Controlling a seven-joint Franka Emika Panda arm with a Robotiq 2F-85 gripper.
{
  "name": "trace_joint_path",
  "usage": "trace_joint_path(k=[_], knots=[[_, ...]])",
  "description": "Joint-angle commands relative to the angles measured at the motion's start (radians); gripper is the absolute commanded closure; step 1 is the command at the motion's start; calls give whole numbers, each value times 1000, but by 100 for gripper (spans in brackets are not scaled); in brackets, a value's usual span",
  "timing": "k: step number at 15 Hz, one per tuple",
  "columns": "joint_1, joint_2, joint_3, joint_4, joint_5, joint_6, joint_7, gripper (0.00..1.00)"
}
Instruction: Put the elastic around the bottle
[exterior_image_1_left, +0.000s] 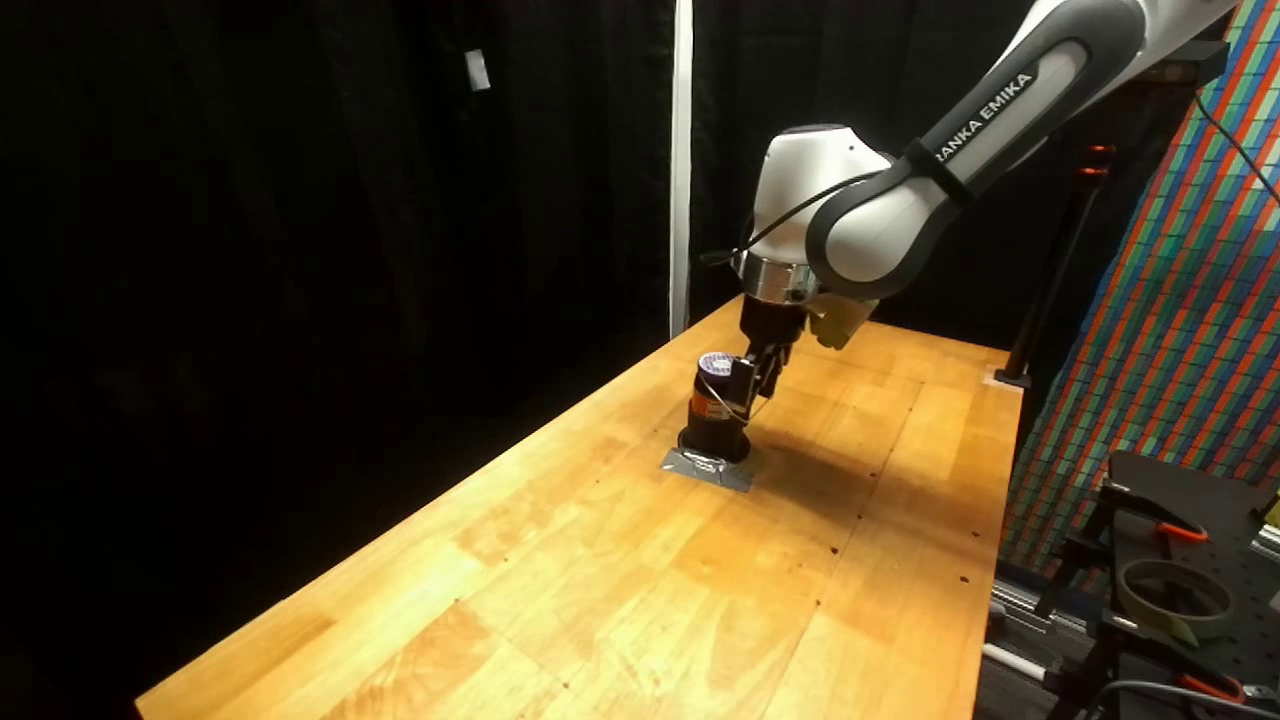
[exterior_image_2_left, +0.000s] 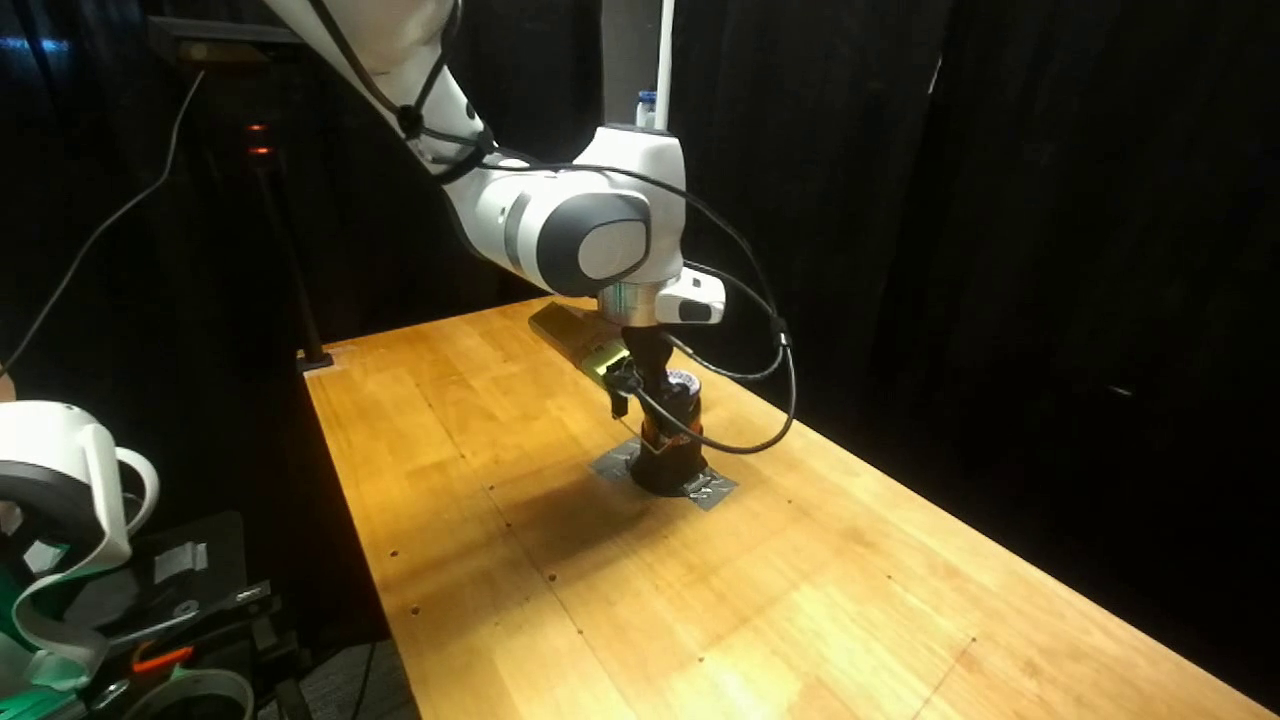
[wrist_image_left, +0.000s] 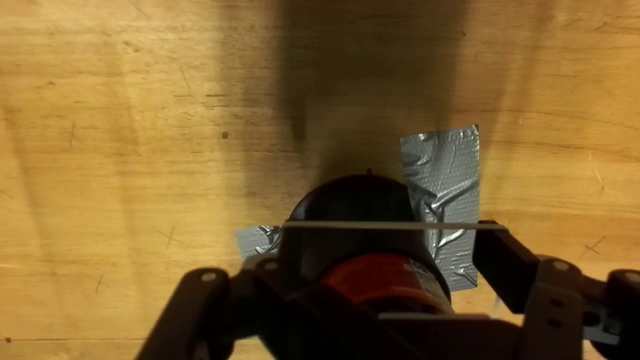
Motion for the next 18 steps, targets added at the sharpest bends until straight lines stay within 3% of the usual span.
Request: trace_joint_path(k=[1,7,8,11,13,16,17,18], knots=[[6,-88,-15,-136,-11,91,30,42],[18,-168,-23,-335,-6,431,52,89],[33,-178,-42,-372,-14,508,73,92],[135,-175,-165,-465,-25,766,134,98],[212,-154,-243,-512,48,932,113,93],[219,-115,-219,-566,114,1156,124,93],[147,-110,-125,-581,165,1217,78,91],[126,-101,-93,-592,162,1280,100,92]])
